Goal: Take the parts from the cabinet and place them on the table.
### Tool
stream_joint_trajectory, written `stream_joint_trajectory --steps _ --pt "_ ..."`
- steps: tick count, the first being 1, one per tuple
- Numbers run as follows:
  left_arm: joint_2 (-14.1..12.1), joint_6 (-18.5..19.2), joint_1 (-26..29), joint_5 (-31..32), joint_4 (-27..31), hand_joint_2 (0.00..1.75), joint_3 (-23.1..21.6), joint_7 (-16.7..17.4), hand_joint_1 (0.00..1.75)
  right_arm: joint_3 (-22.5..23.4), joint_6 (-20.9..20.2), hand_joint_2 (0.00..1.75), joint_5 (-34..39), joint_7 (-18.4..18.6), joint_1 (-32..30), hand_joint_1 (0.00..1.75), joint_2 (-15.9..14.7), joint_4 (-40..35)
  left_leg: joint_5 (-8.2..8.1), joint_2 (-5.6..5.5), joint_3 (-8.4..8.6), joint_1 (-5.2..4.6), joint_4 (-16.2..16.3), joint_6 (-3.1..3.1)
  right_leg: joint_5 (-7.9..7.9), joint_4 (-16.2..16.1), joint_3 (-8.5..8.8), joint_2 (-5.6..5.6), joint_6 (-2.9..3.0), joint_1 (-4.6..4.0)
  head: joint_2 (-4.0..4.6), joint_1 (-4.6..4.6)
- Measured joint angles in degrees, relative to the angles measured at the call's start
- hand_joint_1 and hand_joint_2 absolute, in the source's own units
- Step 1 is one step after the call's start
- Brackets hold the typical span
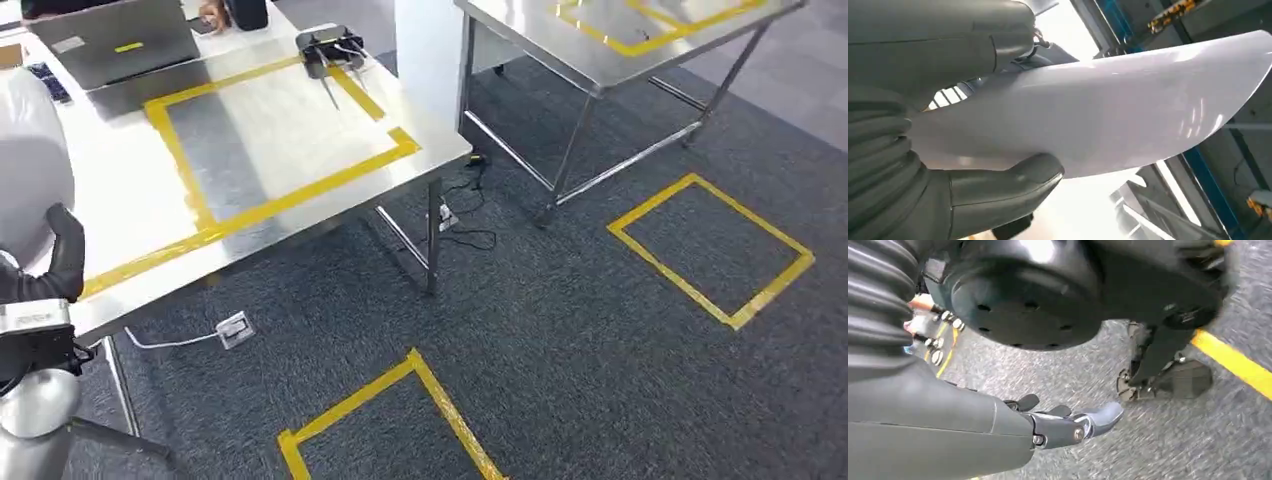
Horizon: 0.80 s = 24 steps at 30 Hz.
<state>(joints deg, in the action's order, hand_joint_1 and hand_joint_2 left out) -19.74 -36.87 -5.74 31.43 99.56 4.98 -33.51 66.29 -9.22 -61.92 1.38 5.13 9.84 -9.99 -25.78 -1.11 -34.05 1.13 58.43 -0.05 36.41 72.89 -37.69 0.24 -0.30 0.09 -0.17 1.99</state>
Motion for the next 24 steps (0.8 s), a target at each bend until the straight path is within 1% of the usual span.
stream_joint_trajectory --steps 1,2,3,4,5,6,7,8,9,10,11,12,13,14,15,16,17,18,19,20,21,22,23,24 --pt "0.22 -0.06 -0.09 -0.22 -0.07 1.75 -0.04 -0.22 1.75 0.02 -0.15 1.75 0.22 -0.02 -0.09 0.00 -0.02 0.00 0.05 -0.77 -0.18 -0.01 0.10 -0.03 0.81 3.41 -1.84 -0.04 -0.06 -0.01 0.00 -0.02" --pt "0.33 -0.15 -0.14 -0.26 -0.11 1.75 -0.07 -0.28 1.75 0.02 -0.33 1.75 0.31 -0.02 -0.01 0.00 -0.04 0.00 0.08 -1.59 -0.26 0.00 0.24 0.01 0.17 3.94 -2.23 -0.09 -0.02 -0.02 0.00 -0.02" --pt "0.46 -0.31 -0.24 -0.35 -0.17 1.75 -0.15 -0.30 1.75 0.02 -0.31 1.75 0.28 0.13 0.10 0.00 -0.07 0.00 0.09 -2.44 -0.29 0.06 0.39 0.05 -1.76 1.70 -1.21 -0.13 0.09 0.02 0.00 -0.02" --pt "0.57 -0.46 -0.39 -0.35 -0.22 1.75 -0.22 -0.35 1.75 0.02 -0.28 1.75 0.28 0.17 0.10 0.00 -0.07 0.00 0.11 -3.32 -0.29 0.13 0.53 0.16 -4.43 -2.78 0.93 -0.42 0.23 0.08 0.00 -0.04" --pt "0.65 -0.55 -0.56 -0.37 -0.22 1.75 -0.22 -0.37 1.75 0.02 -0.26 1.75 0.28 0.20 0.04 0.00 -0.07 0.00 0.13 -4.20 -0.30 0.23 0.62 0.43 -7.09 -8.36 3.65 -1.57 0.35 0.24 0.00 -0.04" --pt "0.74 -0.59 -0.77 -0.37 -0.24 1.75 -0.22 -0.37 1.75 0.02 -0.20 1.75 0.31 0.26 -0.05 0.00 -0.07 0.00 0.19 -4.81 -0.45 0.36 0.70 0.70 -7.98 -12.70 5.52 -4.41 0.48 0.52 0.00 -0.04" --pt "0.81 -0.70 -1.20 -0.37 -0.35 1.75 -0.22 -0.46 1.75 0.04 -0.09 1.75 0.31 0.37 -0.12 0.00 -0.07 0.00 0.28 -5.59 -0.90 0.12 0.96 1.27 -7.34 -13.56 5.73 -6.69 0.34 0.56 0.00 -0.02" --pt "0.92 -0.70 -1.50 -0.37 -0.50 1.75 -0.28 -0.46 1.75 0.04 -0.09 1.75 0.30 0.39 -0.09 0.00 -0.07 0.00 0.60 -6.37 -1.22 0.21 0.76 1.78 -7.54 -13.50 5.60 -5.48 0.46 0.50 0.00 0.00" --pt "0.90 -0.72 -1.70 -0.37 -0.66 1.75 -0.31 -0.55 1.75 0.04 -0.09 1.75 0.28 0.53 -0.03 0.00 -0.07 0.00 0.83 -7.04 -1.33 0.48 0.41 2.28 -7.57 -13.49 5.57 -4.88 0.76 0.12 0.00 -0.02" --pt "0.90 -0.74 -1.83 -0.37 -0.79 1.75 -0.31 -0.55 1.75 0.04 -0.02 1.75 0.28 0.50 -0.02 0.00 -0.07 0.00 1.18 -7.76 -1.34 0.62 -0.04 2.80 -7.70 -13.52 5.64 -4.24 1.17 -0.01 0.00 -0.02" --pt "0.81 -0.76 -2.03 -0.37 -0.94 1.75 -0.31 -0.54 1.75 0.04 0.07 1.75 0.28 0.50 -0.05 0.00 -0.04 0.00 1.39 -8.56 -1.96 0.58 -0.20 3.25 -8.08 -14.14 6.11 -3.41 1.70 0.49 0.00 0.00" --pt "0.79 -0.76 -2.19 -0.39 -1.05 1.75 -0.31 -0.54 1.75 0.07 0.09 1.75 0.26 0.50 0.02 0.00 -0.04 0.00 0.98 -5.30 -2.01 0.46 0.63 3.16 -8.47 -14.60 6.25 -2.26 2.18 0.57 0.00 0.04" --pt "0.68 -0.92 -2.92 -0.39 -1.20 1.75 -0.28 -0.55 1.75 0.04 0.11 1.75 0.26 0.39 -0.02 0.00 -0.09 0.00 -0.61 -1.70 -3.04 0.11 2.67 3.25 -8.56 -14.75 6.28 -1.56 2.60 0.44 0.00 0.42" --pt "0.68 -0.92 -3.47 -0.44 -1.36 1.75 -0.33 -0.52 1.75 0.04 0.11 1.75 0.24 0.37 -0.05 0.00 -0.07 0.00 -2.85 -0.05 -4.79 0.11 6.48 3.45 -8.59 -14.74 6.21 -0.72 2.74 0.26 0.00 0.44" --pt "0.68 -0.96 -3.54 -0.50 -1.49 1.75 -0.33 -0.52 1.75 0.04 0.11 1.75 0.22 0.37 -0.11 0.00 -0.07 0.00 -5.16 0.61 -6.96 0.18 11.36 3.62 -8.49 -14.73 6.17 0.19 2.90 0.12 0.00 0.46" --pt "0.68 -0.98 -3.44 -0.70 -1.66 1.75 -0.33 -0.52 1.75 0.04 0.15 1.75 0.20 0.37 -0.20 0.00 -0.07 0.00 -6.74 0.73 -8.81 0.17 15.56 3.73 -8.44 -14.72 6.15 1.06 2.97 0.08 0.00 0.46" --pt "0.68 -1.00 -3.39 -1.05 -1.92 1.75 -0.33 -0.46 1.75 0.07 0.22 1.75 0.22 0.35 -0.22 0.00 -0.07 0.00 -7.09 0.78 -9.83 0.19 17.98 3.85 -8.40 -14.71 6.15 2.03 3.02 0.00 0.00 0.48" --pt "0.65 -1.03 -3.38 -1.33 -2.12 1.75 -0.33 -0.44 1.75 0.04 0.30 1.75 0.28 0.35 -0.19 0.00 -0.07 0.00 -6.03 0.87 -9.18 0.20 17.00 3.86 -8.34 -14.71 6.19 2.91 3.00 -0.02 0.00 0.46" --pt "0.65 -1.09 -3.39 -1.68 -2.25 1.75 -0.33 -0.46 1.75 0.07 0.42 1.75 0.35 0.35 -0.12 0.00 -0.04 0.00 -4.13 1.07 -7.27 0.17 13.73 3.79 -8.24 -14.68 6.28 3.68 2.96 -0.03 0.00 0.46" --pt "0.57 -1.11 -3.41 -1.81 -2.38 1.75 -0.33 -0.55 1.75 0.07 0.46 1.75 0.37 0.33 -0.07 0.00 0.00 0.00 -1.91 1.73 -4.47 0.11 8.80 3.62 -8.10 -14.64 6.42 4.43 2.83 -0.03 0.00 0.48" --pt "0.46 -1.14 -3.45 -1.99 -2.40 1.75 -0.33 -0.70 1.75 0.07 0.48 1.75 0.52 0.33 -0.02 0.00 0.04 0.00 0.03 3.59 -1.29 -0.03 3.32 3.32 -7.89 -14.50 6.61 5.08 2.58 -0.08 0.00 0.48" --pt "0.41 -1.18 -3.67 -2.03 -2.45 1.75 -0.33 -0.70 1.75 0.07 0.50 1.75 0.59 0.33 -0.01 0.00 0.04 0.00 -0.76 6.50 -0.03 -0.64 0.47 2.74 -7.56 -14.32 6.64 5.77 2.23 -0.50 0.00 0.48" --pt "0.41 -1.18 -3.70 -2.03 -2.47 1.75 -0.37 -0.70 1.75 0.07 0.55 1.75 0.68 0.31 0.01 0.00 0.09 0.00 -0.23 5.54 0.32 -0.61 0.44 1.97 -7.37 -14.18 6.65 6.16 1.88 -0.62 0.00 0.30" --pt "0.37 -1.27 -3.69 -2.05 -2.54 1.75 -0.37 -0.70 1.75 0.09 0.57 1.75 0.68 0.22 0.11 0.00 0.09 0.00 -0.31 4.76 0.01 -0.73 0.57 1.70 -7.32 -14.21 6.81 6.77 1.65 -0.64 0.00 0.31"
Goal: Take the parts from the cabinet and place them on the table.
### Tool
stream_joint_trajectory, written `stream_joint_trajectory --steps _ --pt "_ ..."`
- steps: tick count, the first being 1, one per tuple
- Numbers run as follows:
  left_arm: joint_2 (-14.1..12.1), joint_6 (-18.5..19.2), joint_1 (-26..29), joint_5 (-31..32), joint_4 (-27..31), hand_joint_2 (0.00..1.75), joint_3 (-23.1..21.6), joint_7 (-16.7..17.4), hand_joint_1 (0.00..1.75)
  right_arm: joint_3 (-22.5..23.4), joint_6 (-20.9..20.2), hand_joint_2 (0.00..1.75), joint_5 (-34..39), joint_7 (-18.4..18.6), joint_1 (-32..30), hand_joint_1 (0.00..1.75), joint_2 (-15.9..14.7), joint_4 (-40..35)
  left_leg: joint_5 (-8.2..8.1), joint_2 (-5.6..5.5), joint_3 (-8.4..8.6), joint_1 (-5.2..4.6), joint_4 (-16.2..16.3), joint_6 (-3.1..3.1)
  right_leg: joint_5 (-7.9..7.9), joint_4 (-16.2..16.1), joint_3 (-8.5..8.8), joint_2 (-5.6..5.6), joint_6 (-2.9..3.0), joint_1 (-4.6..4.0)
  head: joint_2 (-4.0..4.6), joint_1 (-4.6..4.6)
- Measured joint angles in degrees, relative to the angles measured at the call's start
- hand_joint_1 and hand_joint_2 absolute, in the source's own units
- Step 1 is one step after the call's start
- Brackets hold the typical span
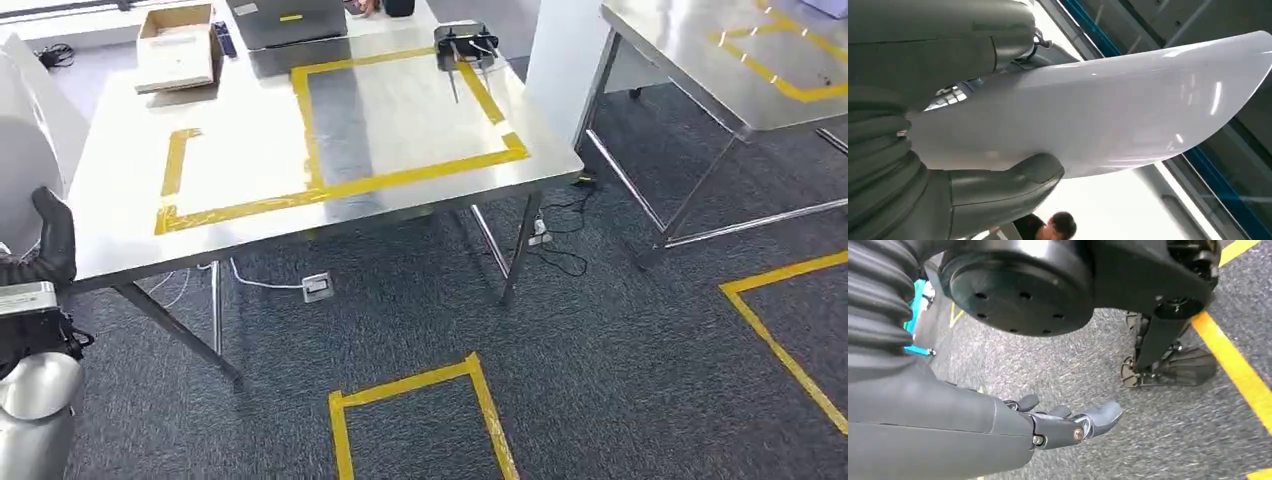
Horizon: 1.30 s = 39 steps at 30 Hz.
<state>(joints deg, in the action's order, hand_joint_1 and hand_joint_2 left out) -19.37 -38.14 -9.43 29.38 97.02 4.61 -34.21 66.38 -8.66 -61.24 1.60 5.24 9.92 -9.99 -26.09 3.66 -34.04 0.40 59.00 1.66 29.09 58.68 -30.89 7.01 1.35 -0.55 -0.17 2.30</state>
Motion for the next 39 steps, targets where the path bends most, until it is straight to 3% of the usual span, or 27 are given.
stream_joint_trajectory --steps 2,3,4,5,7,8,9,10,12,13,15,16,18,20,21,22,24,26,27,29,31,32,33,34,37,38,39 --pt "-0.02 -0.11 0.04 0.00 -0.11 1.75 0.00 0.00 1.75 0.04 -0.02 1.75 0.02 -0.09 0.21 0.00 0.02 0.00 0.17 -1.38 -0.31 -0.04 -0.06 -0.66 0.11 -0.18 0.38 1.42 -0.53 -0.08 0.00 0.00" --pt "0.00 -0.17 0.04 -0.02 -0.09 1.75 0.00 0.00 1.75 0.04 0.00 1.75 0.04 -0.17 0.35 0.00 0.02 0.00 0.51 -1.96 -0.03 0.63 -0.48 -1.14 0.55 0.17 0.40 0.10 -1.17 0.18 0.00 0.00" --pt "-0.02 -0.35 -0.22 -0.02 -0.09 1.75 -0.02 0.04 1.75 0.11 0.02 1.75 0.15 -0.26 0.35 0.00 0.02 0.00 0.61 -2.58 -0.11 0.74 -0.56 -1.48 1.80 1.88 -0.29 -3.96 -1.60 0.43 0.00 -0.09" --pt "0.11 -0.37 -0.51 -0.02 -0.11 1.75 -0.04 0.02 1.75 0.26 0.15 1.75 0.39 -0.31 0.27 0.00 0.04 0.00 0.75 -2.90 -0.30 0.76 -0.53 -1.80 4.03 5.66 -2.10 -6.02 -1.77 0.54 0.00 -0.22" --pt "0.42 -0.42 -0.49 0.11 -0.20 1.75 -0.09 0.13 1.75 0.55 0.13 1.75 1.12 -0.55 0.14 0.00 0.04 0.00 0.76 -3.92 -0.62 0.72 -0.48 -2.00 7.88 14.91 -6.86 -6.90 -2.01 0.67 0.00 -0.35" --pt "0.55 -0.42 -0.49 0.20 -0.28 1.75 -0.11 0.33 1.75 0.81 0.13 1.75 1.42 -0.61 0.07 0.00 0.04 0.00 0.76 -4.42 -0.74 0.72 -0.34 -2.00 8.29 17.72 -8.51 -6.91 -2.07 0.67 0.00 -0.37" --pt "0.66 -0.42 -0.45 0.30 -0.33 1.75 -0.13 0.46 1.75 1.00 0.13 1.75 1.51 -0.66 0.03 0.00 0.04 0.00 0.74 -4.86 -0.74 0.74 -0.24 -1.97 7.30 17.58 -8.69 -6.91 -2.06 0.71 0.00 -0.37" --pt "0.74 -0.44 -0.40 0.37 -0.35 1.75 -0.15 0.55 1.75 1.18 0.22 1.75 1.55 -0.66 0.04 0.00 0.04 0.00 0.70 -5.24 -0.72 0.79 -0.13 -1.91 4.94 14.54 -7.51 -6.91 -1.98 0.84 0.00 -0.39" --pt "0.85 -0.48 -0.42 0.42 -0.33 1.75 -0.15 0.70 1.75 1.33 0.37 1.75 1.55 -0.68 0.05 0.00 0.04 0.00 0.58 -5.82 -0.64 0.90 0.13 -1.54 -0.40 4.31 -2.86 -7.11 -1.78 1.05 0.00 -0.39" --pt "0.87 -0.48 -0.41 0.44 -0.31 1.75 -0.15 0.79 1.75 1.38 0.48 1.75 1.55 -0.74 0.06 0.00 0.04 0.00 0.56 -5.94 -0.75 0.90 0.21 -1.24 -0.55 0.85 -1.48 -7.74 -1.63 1.14 0.00 -0.44" --pt "0.94 -0.50 -0.40 0.50 -0.26 1.75 -0.15 0.94 1.75 1.40 0.48 1.75 1.55 -0.74 0.14 0.00 0.13 0.00 0.34 -6.25 -1.08 0.35 0.53 -0.60 -0.81 0.21 -1.55 -7.67 -1.62 1.12 0.00 -0.37" --pt "0.94 -0.52 -0.32 0.52 -0.22 1.75 -0.15 0.96 1.75 1.42 0.48 1.75 1.55 -0.74 0.10 0.00 0.26 0.00 0.13 -6.20 -1.00 0.48 0.35 -1.61 -0.78 0.27 -1.56 -7.64 -1.64 1.03 0.00 -0.39" --pt "0.94 -0.59 -0.15 0.52 -0.17 1.75 -0.15 0.98 1.75 1.49 0.63 1.75 1.57 -0.74 0.01 0.00 0.28 0.00 0.43 -6.06 -1.02 0.46 0.26 -1.10 -0.97 0.00 -1.47 -7.67 -1.50 1.30 0.00 -0.37" --pt "0.85 -0.63 0.13 0.52 0.11 1.75 -0.13 1.01 1.75 1.51 0.68 1.75 1.57 -0.74 0.07 0.00 0.61 0.00 0.67 -6.03 -0.87 0.05 -0.62 -1.54 -1.13 -0.53 -1.01 -7.58 -1.79 1.53 0.00 -0.17" --pt "0.74 -0.66 0.13 0.52 0.35 1.75 -0.11 0.98 1.75 1.51 0.68 1.75 1.57 -0.74 0.20 0.00 0.77 0.00 0.81 -6.02 -0.16 -0.07 -2.21 -2.03 -1.34 -1.58 -0.42 -7.57 -1.93 1.41 0.00 -0.18" --pt "0.78 -0.66 0.40 0.52 0.59 1.75 -0.09 1.01 1.75 1.53 0.68 1.75 1.57 -0.74 0.22 0.00 0.74 0.00 2.16 -5.90 2.28 0.96 -5.04 -2.40 -1.73 -1.27 -0.09 -7.45 -1.74 1.33 0.00 -0.20" --pt "0.85 -0.70 0.29 0.52 0.61 1.75 -0.04 0.90 1.75 1.66 0.68 1.75 1.57 -0.72 0.14 0.00 0.74 0.00 2.73 -5.80 3.48 1.09 -6.59 -2.55 1.12 2.98 -2.21 -7.44 -2.27 1.27 0.00 -0.46" --pt "1.07 -0.68 0.77 0.52 0.59 1.75 -0.04 0.87 1.75 1.73 0.66 1.75 1.55 -0.61 0.14 0.00 0.74 0.00 2.33 -5.76 3.46 1.43 -6.49 -2.04 4.73 10.94 -6.75 -7.41 -3.14 1.83 0.00 -0.46" --pt "1.18 -0.68 1.12 0.52 0.59 1.75 -0.04 0.87 1.75 1.73 0.68 1.75 1.55 -0.59 0.11 0.00 0.72 0.00 2.10 -5.78 3.45 1.69 -6.32 -1.66 5.27 13.59 -8.48 -7.39 -3.70 2.23 0.00 -0.46" --pt "1.27 -0.68 1.48 0.46 0.59 1.75 -0.04 0.83 1.75 1.77 0.68 1.75 1.49 -0.59 0.08 0.00 0.63 0.00 1.30 -5.90 3.46 2.74 -5.32 -0.40 1.97 10.32 -7.27 -7.25 -4.90 3.11 0.00 -0.46" --pt "1.27 -0.70 1.55 0.20 0.61 1.75 -0.02 0.64 1.75 1.77 0.68 1.75 1.38 -0.57 0.01 0.00 0.55 0.00 -0.32 -6.05 3.12 3.94 -2.89 1.62 -2.77 0.59 -2.31 -7.31 -6.61 4.44 0.00 -0.50" --pt "1.20 -0.68 1.67 -0.02 0.74 1.75 0.04 0.52 1.75 1.77 0.66 1.75 1.31 -0.52 -0.05 0.00 0.72 0.07 -1.20 -6.19 2.58 3.66 -1.79 2.68 -1.05 2.11 -2.96 -7.91 -6.94 4.06 0.00 -0.74" --pt "1.11 -0.68 1.73 -0.18 0.90 1.75 0.11 0.59 1.75 1.77 0.63 1.75 1.25 -0.59 0.00 0.00 0.99 0.13 -2.43 -6.21 1.75 3.85 -0.48 3.20 -0.42 1.72 -2.70 -8.05 -5.13 3.93 0.00 -1.27" --pt "1.01 -0.68 1.84 -0.18 0.94 1.75 0.13 0.44 1.75 1.79 0.66 1.75 1.22 -0.48 -0.14 0.00 0.81 0.11 -2.66 -6.25 1.95 3.72 -0.62 3.44 -0.02 2.43 -2.95 -7.93 -3.78 3.92 0.00 -0.96" --pt "0.85 -0.68 2.04 -0.61 1.09 1.75 0.17 0.31 1.75 1.79 0.66 1.75 1.22 -0.59 -0.06 0.00 0.61 0.09 -2.89 -6.43 2.94 4.07 -1.37 4.04 0.83 2.80 -2.24 -7.64 -1.96 3.74 0.00 -0.66" --pt "0.70 -0.68 2.06 -0.77 1.09 1.75 0.20 0.13 1.75 1.79 0.63 1.75 1.20 -0.63 -0.19 0.00 0.63 0.07 -3.25 -4.89 2.47 3.90 0.58 3.67 1.15 2.62 -1.54 -7.42 -1.33 3.62 0.00 -0.35" --pt "0.61 -0.68 2.02 -0.92 1.09 1.75 0.20 0.00 1.75 1.79 0.61 1.75 1.20 -0.63 -0.27 0.00 0.68 0.09 -4.50 -4.09 0.44 3.57 4.20 3.29 1.50 2.40 -0.96 -7.24 -0.82 3.39 0.00 -0.15"
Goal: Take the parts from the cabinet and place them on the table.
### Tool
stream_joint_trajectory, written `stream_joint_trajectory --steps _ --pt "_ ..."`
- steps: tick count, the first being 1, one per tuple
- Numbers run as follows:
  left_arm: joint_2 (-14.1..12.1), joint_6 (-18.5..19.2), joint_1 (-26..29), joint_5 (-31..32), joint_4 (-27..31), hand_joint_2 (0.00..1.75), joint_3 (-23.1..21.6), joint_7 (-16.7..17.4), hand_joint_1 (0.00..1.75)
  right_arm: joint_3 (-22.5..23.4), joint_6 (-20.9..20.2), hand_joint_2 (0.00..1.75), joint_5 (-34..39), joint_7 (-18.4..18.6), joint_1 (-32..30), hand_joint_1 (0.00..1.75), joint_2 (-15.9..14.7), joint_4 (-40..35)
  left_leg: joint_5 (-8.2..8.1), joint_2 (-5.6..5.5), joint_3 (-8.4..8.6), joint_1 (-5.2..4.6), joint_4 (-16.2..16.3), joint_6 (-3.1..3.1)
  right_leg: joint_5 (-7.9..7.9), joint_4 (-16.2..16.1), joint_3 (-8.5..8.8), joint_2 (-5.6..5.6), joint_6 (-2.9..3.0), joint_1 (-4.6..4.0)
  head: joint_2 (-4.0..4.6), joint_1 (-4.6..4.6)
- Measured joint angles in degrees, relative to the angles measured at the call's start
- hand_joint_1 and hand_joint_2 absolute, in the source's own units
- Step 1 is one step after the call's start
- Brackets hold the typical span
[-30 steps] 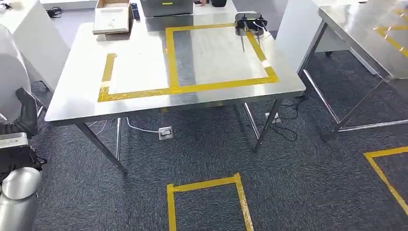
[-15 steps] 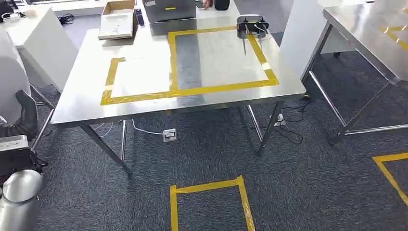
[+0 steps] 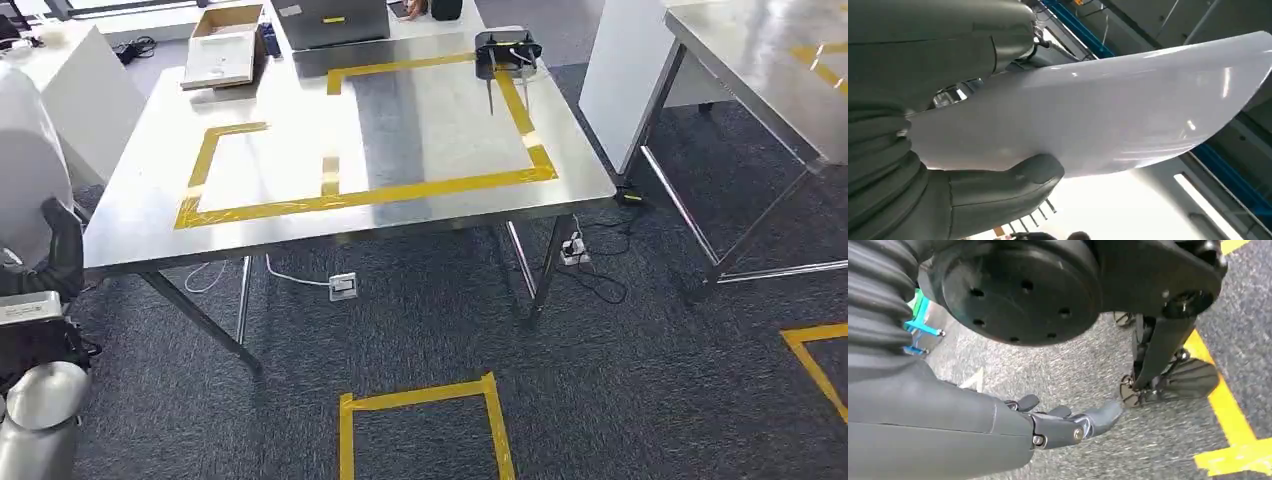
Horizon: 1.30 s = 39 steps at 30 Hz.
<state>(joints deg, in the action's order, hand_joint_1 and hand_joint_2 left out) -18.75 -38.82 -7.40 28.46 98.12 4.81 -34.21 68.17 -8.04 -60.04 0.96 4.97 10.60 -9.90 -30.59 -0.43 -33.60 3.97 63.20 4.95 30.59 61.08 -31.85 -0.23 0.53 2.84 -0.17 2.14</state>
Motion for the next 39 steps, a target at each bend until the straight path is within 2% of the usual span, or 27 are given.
stream_joint_trajectory --steps 2,3,4,5,7,8,9,11,12,13,15,16,18,19,20,21,22,24,25,26,28,31,35,36,37,38,39 --pt "-0.09 0.00 0.13 -0.13 -0.04 1.75 -0.02 -0.09 1.75 0.00 -0.02 1.75 0.00 0.02 -0.10 0.00 -0.02 -0.02 -3.04 0.28 -6.21 -0.77 9.69 -0.54 0.70 -0.54 1.16 0.35 0.38 -0.47 0.00 0.24" --pt "-0.09 0.00 0.27 -0.15 -0.09 1.75 -0.02 -0.11 1.75 0.00 -0.02 1.75 0.00 0.07 -0.12 0.00 -0.02 -0.02 -3.30 0.28 -9.27 -1.09 13.54 -0.93 1.19 -0.82 1.94 0.42 0.47 -0.80 0.00 0.26" --pt "-0.09 0.00 0.33 -0.15 -0.20 1.75 -0.02 -0.13 1.75 0.00 -0.02 1.75 0.00 0.07 -0.14 0.00 -0.02 -0.02 -2.00 0.27 -10.82 -1.36 14.15 -1.45 1.68 -1.03 2.74 0.43 0.50 -1.01 0.00 0.24" --pt "-0.09 0.00 0.33 -0.15 -0.33 1.75 -0.02 -0.15 1.75 0.00 -0.02 1.75 0.00 0.09 -0.15 0.00 -0.02 -0.02 1.02 0.27 -10.83 -1.72 11.89 -2.14 2.36 -1.27 3.83 0.42 0.50 -1.22 0.00 0.24" --pt "-0.11 0.00 0.31 -0.15 -0.35 1.75 -0.02 -0.17 1.75 0.00 -0.02 1.75 0.00 0.09 -0.14 0.00 0.00 -0.02 8.22 0.30 -8.19 -2.42 2.63 -3.51 3.72 -1.69 6.08 0.40 0.39 -1.40 0.00 0.24" --pt "-0.15 0.00 0.30 -0.17 -0.39 1.75 -0.02 -0.17 1.75 0.00 -0.02 1.75 0.00 0.13 -0.20 0.00 0.02 0.00 10.24 0.59 -7.22 -2.86 -1.45 -4.12 4.52 -2.06 6.71 0.41 0.22 -1.38 0.00 0.24" --pt "-0.15 0.00 0.32 -0.17 -0.50 1.75 -0.04 -0.17 1.75 0.02 -0.02 1.75 0.00 0.13 -0.10 0.00 0.07 0.00 8.97 0.92 -6.14 -3.60 -0.90 -4.20 5.01 -2.38 7.32 0.36 -0.43 -1.95 0.00 0.17" --pt "-0.15 0.00 0.05 -0.17 -0.46 1.75 -0.09 -0.17 1.75 0.02 -0.02 1.75 0.00 0.22 0.05 0.00 -0.02 -0.02 7.11 0.81 -5.12 -3.59 -2.64 -4.30 5.24 -3.56 8.73 0.60 -1.07 -1.79 0.00 0.35" --pt "-0.17 -0.02 -0.04 -0.20 -0.46 1.75 -0.09 -0.17 1.75 0.02 -0.02 1.75 0.00 0.20 0.12 0.00 0.00 -0.02 6.64 0.56 -4.79 -3.49 -2.79 -4.61 4.30 -2.96 8.84 0.69 -1.45 -1.75 0.00 0.42" --pt "-0.28 -0.02 -0.09 -0.20 -0.39 1.75 -0.09 -0.19 1.75 0.04 -0.02 1.75 0.00 0.20 0.33 0.00 0.00 -0.02 6.37 0.14 -3.93 -3.33 -3.10 -4.88 2.74 -0.29 7.66 0.67 -1.85 -1.75 0.00 0.39" --pt "-0.28 -0.07 -0.03 -0.17 -0.33 1.75 -0.09 -0.22 1.75 0.04 -0.02 1.75 0.00 0.15 0.30 0.00 -0.02 -0.02 5.33 0.18 -2.07 -3.18 -4.17 -5.64 0.25 8.46 1.79 0.51 -2.05 -1.71 0.00 0.24" --pt "-0.28 -0.13 -0.02 -0.17 -0.35 1.75 -0.11 -0.28 1.75 0.04 -0.02 1.75 -0.02 0.17 0.30 0.00 -0.02 -0.02 4.74 0.12 -1.23 -3.19 -4.31 -5.86 1.37 12.21 -1.71 0.42 -2.12 -1.71 0.00 0.17" --pt "-0.26 -0.17 0.09 -0.17 -0.37 1.75 -0.17 -0.33 1.75 0.04 -0.02 1.75 -0.04 0.20 0.14 0.00 -0.02 -0.02 3.29 -0.14 0.41 -3.30 -4.41 -6.10 6.52 15.43 -6.65 0.35 -2.11 -2.06 0.00 0.13" --pt "-0.26 -0.17 0.10 -0.17 -0.37 1.75 -0.20 -0.33 1.75 0.07 -0.02 1.75 0.04 0.13 0.04 0.00 -0.02 -0.02 2.54 -0.37 1.31 -3.38 -4.41 -6.12 8.36 15.25 -8.16 0.34 -2.00 -2.20 0.00 0.07" --pt "-0.26 -0.20 0.15 -0.17 -0.41 1.75 -0.20 -0.33 1.75 0.11 -0.13 1.75 0.02 0.09 0.07 0.00 -0.02 -0.02 1.69 -0.51 2.52 -3.51 -4.41 -6.09 8.61 13.57 -8.89 0.33 -1.75 -2.40 0.00 0.04" --pt "-0.24 -0.17 0.15 -0.17 -0.48 1.75 -0.22 -0.31 1.75 0.11 -0.13 1.75 0.02 0.26 0.09 0.00 -0.02 -0.02 0.82 -0.58 3.71 -3.63 -4.42 -6.10 6.87 10.48 -8.70 0.30 -1.37 -2.65 0.00 0.07" --pt "-0.22 -0.02 0.12 -0.17 -0.57 1.75 -0.24 -0.09 1.75 0.11 -0.13 1.75 0.00 0.28 0.06 0.00 -0.02 -0.02 -0.02 -0.59 4.91 -3.83 -4.42 -6.11 3.04 6.37 -8.12 0.24 -0.74 -3.03 0.00 0.00" --pt "-0.15 0.59 -0.11 -0.20 -1.18 1.75 -0.26 0.39 1.75 0.15 -0.09 1.75 0.02 0.39 -0.32 0.00 -0.22 -0.02 -1.56 -0.75 6.27 -4.18 -4.05 -5.97 -7.18 -0.78 -8.06 0.03 0.70 -4.00 0.00 0.02" --pt "-0.11 1.05 -0.18 -0.17 -1.55 1.75 -0.33 0.72 1.75 0.20 -0.13 1.75 0.07 0.42 -0.19 0.00 -0.22 -0.02 -2.42 -1.33 6.08 -4.29 -4.14 -5.54 -6.57 -0.74 -7.78 -0.55 0.93 -3.92 0.00 0.00" --pt "-0.17 1.74 -0.42 -0.17 -1.77 1.75 -0.42 1.40 1.75 0.22 -0.13 1.75 0.04 0.46 0.06 0.00 -0.13 -0.02 -3.25 -1.14 6.82 -4.29 -4.90 -5.31 -6.24 -0.84 -7.09 -0.45 0.96 -4.02 0.00 0.05" --pt "-0.67 3.77 -1.90 -0.17 -3.21 1.75 -0.57 2.88 1.75 0.22 -0.09 1.75 0.02 0.61 0.18 0.00 -0.07 -0.02 -1.96 -1.50 8.19 -4.47 -3.56 -4.61 -5.66 -1.58 -4.88 -0.43 1.75 -3.56 0.00 0.07" --pt "-1.20 8.53 -4.99 -0.81 -7.07 1.75 -0.74 6.01 1.75 0.26 0.04 1.75 0.04 0.77 0.08 0.00 0.04 -0.02 -0.38 -0.23 4.18 -4.28 3.79 -3.67 -5.37 -2.33 -2.81 0.03 2.38 -3.06 0.00 0.51" --pt "-1.22 9.02 -5.37 -0.89 -7.64 1.75 -0.74 6.25 1.75 0.26 0.07 1.75 0.04 0.76 0.07 0.00 0.00 -0.02 -0.41 -0.20 3.51 -4.23 4.77 -3.57 -5.29 -2.35 -2.67 0.06 2.45 -2.98 0.00 0.44" --pt "-1.49 11.57 -7.30 -1.36 -10.72 1.75 -0.79 7.15 1.75 0.28 0.04 1.75 0.02 0.81 0.17 0.00 -0.02 -0.02 -2.71 -0.10 -0.50 -3.88 9.39 -3.15 -4.62 -2.54 -1.89 0.06 2.49 -2.82 0.00 0.55" --pt "-1.92 16.32 -11.10 -1.79 -17.00 1.75 -1.09 8.05 1.75 0.28 -0.13 1.75 -0.13 0.94 0.17 0.00 0.00 -0.02 -8.42 0.09 -4.19 -3.32 11.18 -2.60 -3.40 -2.63 -0.61 -0.07 2.22 -2.50 0.00 0.61" --pt "-2.58 18.95 -15.12 -0.66 -24.09 1.75 -1.75 8.96 1.75 0.28 -0.31 1.75 -0.28 0.96 0.14 0.00 0.04 -0.02 -7.86 0.24 -5.11 -2.81 7.77 -2.22 -2.13 -2.57 0.91 -0.18 1.92 -2.10 0.00 0.59" --pt "-2.99 19.30 -16.73 -0.26 -26.87 1.75 -1.90 8.96 1.75 0.28 -0.33 1.75 -0.35 0.94 0.12 0.00 0.07 -0.02 -4.28 0.29 -4.73 -2.54 4.02 -1.99 -1.36 -2.53 1.84 -0.34 1.66 -1.87 0.00 0.63"
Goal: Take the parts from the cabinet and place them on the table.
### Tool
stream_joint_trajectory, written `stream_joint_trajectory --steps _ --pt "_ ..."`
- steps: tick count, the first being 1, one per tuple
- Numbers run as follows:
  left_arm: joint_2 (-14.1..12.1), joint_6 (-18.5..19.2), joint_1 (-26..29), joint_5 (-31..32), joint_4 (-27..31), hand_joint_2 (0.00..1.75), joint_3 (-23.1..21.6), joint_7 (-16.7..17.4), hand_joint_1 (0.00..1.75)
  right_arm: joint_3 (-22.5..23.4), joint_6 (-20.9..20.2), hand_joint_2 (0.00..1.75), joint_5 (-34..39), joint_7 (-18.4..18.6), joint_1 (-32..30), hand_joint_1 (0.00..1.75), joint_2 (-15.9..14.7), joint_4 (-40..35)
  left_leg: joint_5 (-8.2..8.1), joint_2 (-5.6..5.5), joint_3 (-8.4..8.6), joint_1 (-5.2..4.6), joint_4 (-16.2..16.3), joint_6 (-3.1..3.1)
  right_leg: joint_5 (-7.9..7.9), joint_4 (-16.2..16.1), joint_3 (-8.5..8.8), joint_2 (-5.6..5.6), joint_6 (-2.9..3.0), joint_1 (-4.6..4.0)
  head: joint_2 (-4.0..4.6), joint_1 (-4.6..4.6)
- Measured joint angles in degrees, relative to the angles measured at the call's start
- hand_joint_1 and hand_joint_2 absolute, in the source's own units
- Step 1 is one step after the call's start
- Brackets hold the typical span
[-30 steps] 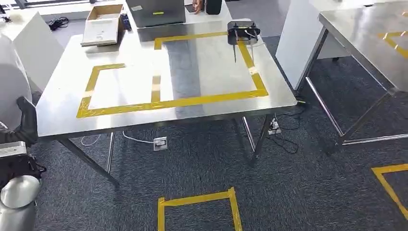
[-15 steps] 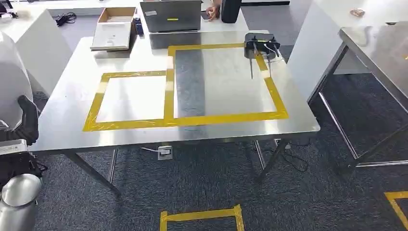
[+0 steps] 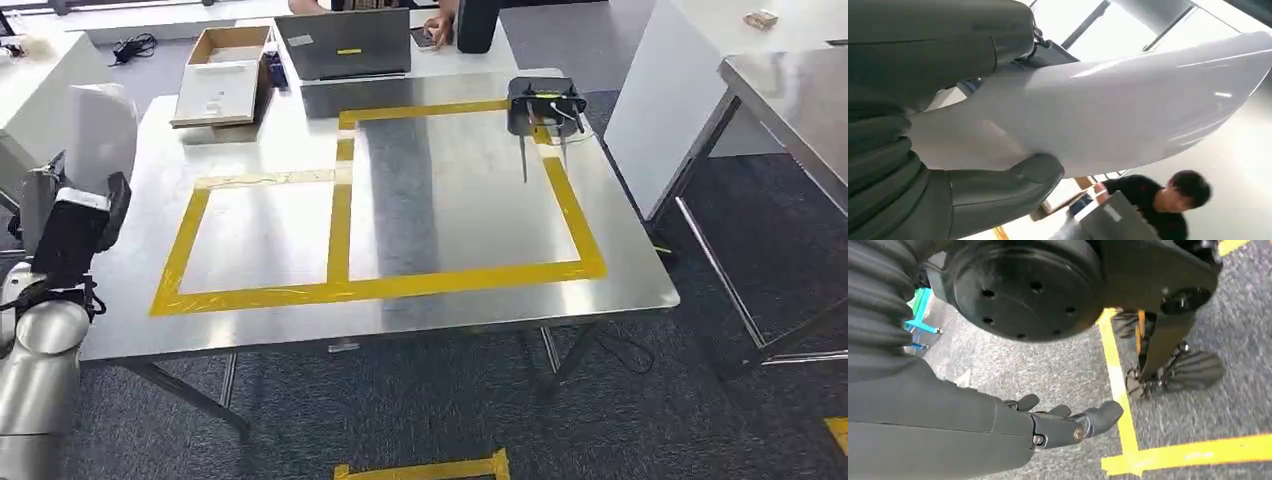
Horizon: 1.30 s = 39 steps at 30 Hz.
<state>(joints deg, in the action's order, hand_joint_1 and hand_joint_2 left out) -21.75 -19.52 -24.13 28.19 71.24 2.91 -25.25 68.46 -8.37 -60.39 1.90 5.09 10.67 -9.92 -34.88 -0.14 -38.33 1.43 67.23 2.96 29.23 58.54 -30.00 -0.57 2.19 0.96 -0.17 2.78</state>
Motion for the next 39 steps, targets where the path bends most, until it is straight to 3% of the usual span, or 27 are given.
stream_joint_trajectory --steps 1,2,3,4,5,7,9,10,14,16,17,20,22,23,25,26,34,35,37,38,39 --pt "-0.18 0.15 -1.42 0.11 -2.23 1.75 -0.20 -0.02 1.75 0.00 -0.04 1.75 0.00 0.00 -0.04 0.00 0.02 0.00 5.35 0.08 0.43 0.29 -4.18 0.31 0.75 0.11 0.77 -0.10 -0.37 0.21 0.00 -0.02" --pt "-0.13 0.29 -2.51 0.26 -4.81 1.75 -0.44 -0.04 1.75 0.00 -0.04 1.75 -0.02 0.00 -0.30 0.00 -0.02 0.00 12.17 0.59 -0.01 0.62 -8.18 0.53 1.52 0.60 1.24 -0.40 -0.95 0.02 0.00 0.15" --pt "-0.26 0.33 -3.42 0.50 -6.88 1.75 -0.72 -0.20 1.75 0.02 -0.04 1.75 -0.07 -0.04 -0.14 0.00 -0.07 0.00 10.52 0.89 -0.19 0.35 -7.33 -0.07 2.14 0.78 1.00 -0.66 -1.44 0.08 0.00 0.19" --pt "-0.35 0.79 -3.97 1.30 -7.95 1.75 -0.99 0.11 1.75 0.02 -0.11 1.75 -0.18 0.09 0.06 0.00 -0.07 0.00 11.36 0.74 0.23 -0.11 -6.87 -0.65 2.72 0.78 0.88 -0.56 -2.10 0.11 0.00 0.13" --pt "-0.53 0.90 -4.45 2.96 -9.33 1.75 -1.49 0.64 1.75 0.02 -0.22 1.75 -0.33 -0.04 0.05 0.00 -0.07 0.00 11.03 0.59 0.05 -0.09 -6.63 -1.09 2.95 0.51 0.92 -0.55 -2.51 0.06 0.00 0.02" --pt "-0.63 -1.23 -7.75 9.15 -14.63 1.75 -2.95 1.16 1.75 0.00 -0.33 1.75 -0.57 -0.04 0.11 0.00 -0.09 0.00 11.25 0.28 0.40 0.41 -7.12 -1.40 3.24 -0.51 1.89 -0.35 -2.84 0.05 0.00 0.04" --pt "-0.39 -4.88 -11.80 14.28 -21.86 1.75 -4.83 -0.11 1.75 0.00 -0.42 1.75 -0.70 -0.11 0.19 0.00 -0.17 0.00 11.25 0.11 0.40 0.37 -7.32 -1.17 2.78 -1.29 2.19 -0.20 -0.94 -0.14 0.00 -0.18" --pt "-0.24 -7.26 -12.85 16.92 -25.79 1.75 -6.01 -0.74 1.75 0.00 -0.41 1.75 -0.76 -0.11 0.32 0.00 -0.17 0.00 11.04 0.01 0.40 0.32 -7.33 -1.33 2.79 -1.79 2.45 -0.21 -0.63 -0.17 0.00 -0.20" --pt "1.93 -17.98 -14.86 30.99 -36.70 1.75 -12.12 -0.35 1.75 0.00 -0.11 1.75 -0.83 0.39 0.41 0.00 -0.17 0.00 10.56 -0.12 0.38 0.13 -7.32 -2.06 2.54 -2.26 2.79 -0.14 -0.23 -0.09 0.00 -0.20" --pt "3.30 -19.91 -14.11 39.58 -38.35 1.75 -15.59 -0.13 1.75 0.00 -0.02 1.75 -1.16 0.70 0.39 0.00 -0.22 0.00 10.37 -0.27 0.37 0.01 -7.32 -2.40 2.45 -2.29 2.87 -0.12 -0.09 -0.01 0.00 -0.22" --pt "4.20 -20.24 -13.35 43.27 -38.39 1.75 -16.86 -0.59 0.00 0.00 -0.04 0.00 -1.40 0.77 0.39 0.00 -0.24 0.00 10.28 -0.32 0.42 -0.09 -7.31 -2.54 2.45 -2.33 2.95 -0.12 -0.08 0.06 0.00 -0.22" --pt "6.58 -20.41 -9.26 50.42 -36.24 1.75 -20.32 -3.62 0.00 -0.15 -0.17 0.00 -1.62 0.72 0.51 0.00 -0.35 0.00 10.13 -0.20 0.68 -0.49 -7.30 -2.88 2.80 -2.91 3.40 -0.01 0.08 0.31 0.00 -0.22" --pt "8.06 -20.46 -6.29 51.17 -33.34 1.75 -21.55 -4.92 0.00 -0.22 -0.22 0.00 -1.64 0.48 0.41 0.00 -0.35 0.00 10.00 -0.05 0.95 -0.57 -7.30 -3.07 2.82 -3.02 3.60 -0.04 -0.57 0.41 0.00 -0.22" --pt "8.70 -20.46 -5.32 51.47 -32.24 1.75 -21.92 -5.05 0.00 -0.24 -0.22 0.00 -1.70 0.41 0.34 0.00 -0.35 0.00 10.01 -0.04 1.04 -0.59 -7.29 -3.07 2.79 -3.11 3.72 -0.04 -1.22 0.47 0.00 -0.22" --pt "9.75 -20.48 -3.89 51.76 -30.85 1.75 -22.69 -4.65 0.00 -0.26 -0.13 0.00 -1.86 0.20 0.29 0.00 -0.35 0.00 10.04 -0.08 1.12 -0.67 -7.27 -3.12 2.85 -3.27 3.93 0.02 -3.40 0.65 0.00 -0.22" --pt "9.99 -20.46 -3.35 51.41 -30.46 0.00 -23.00 -4.72 0.00 -0.26 -0.13 0.00 -1.88 0.15 0.28 0.00 -0.33 0.00 10.07 -0.09 1.16 -0.69 -7.26 -3.17 2.85 -3.28 3.97 0.03 -4.24 0.74 0.00 -0.22" --pt "10.73 -20.48 2.75 48.46 -22.98 0.00 -22.34 -4.70 0.00 -0.31 -0.15 0.00 -2.03 0.17 0.09 0.00 -0.35 0.00 10.23 -0.08 2.02 -0.66 -7.60 -2.92 2.95 -3.03 4.45 0.05 -4.28 0.69 0.00 -0.20" --pt "10.73 -20.48 4.15 48.70 -20.55 0.00 -21.42 -4.66 0.00 -0.31 -0.13 0.00 -2.05 0.20 0.07 0.00 -0.31 0.00 9.88 -0.07 1.98 -1.20 -7.23 -3.29 2.76 -3.53 4.57 0.07 -4.74 0.93 0.00 -0.20" --pt "10.97 -20.50 6.60 48.87 -15.59 0.00 -19.01 -5.03 0.00 -0.31 -0.11 0.00 -2.21 0.22 0.05 0.00 -0.28 0.00 10.41 -0.11 2.29 -1.03 -8.15 -3.74 2.56 -3.73 4.74 0.02 -5.14 0.88 0.00 -0.15" --pt "11.15 -20.50 7.57 48.35 -13.29 0.00 -17.68 -5.58 0.00 -0.31 -0.06 0.00 -2.21 0.20 0.05 0.00 -0.31 0.00 10.93 0.09 2.71 -0.32 -9.13 -3.99 3.16 -3.09 4.77 0.15 -5.10 1.03 0.00 -0.31" --pt "11.63 -20.50 8.37 47.73 -11.24 0.00 -16.45 -6.67 0.00 -0.31 0.07 0.00 -2.19 0.09 0.09 0.00 -0.37 0.00 11.08 0.19 2.87 -0.45 -9.55 -4.17 4.55 -1.23 3.90 0.31 -4.96 0.91 0.00 -0.31"
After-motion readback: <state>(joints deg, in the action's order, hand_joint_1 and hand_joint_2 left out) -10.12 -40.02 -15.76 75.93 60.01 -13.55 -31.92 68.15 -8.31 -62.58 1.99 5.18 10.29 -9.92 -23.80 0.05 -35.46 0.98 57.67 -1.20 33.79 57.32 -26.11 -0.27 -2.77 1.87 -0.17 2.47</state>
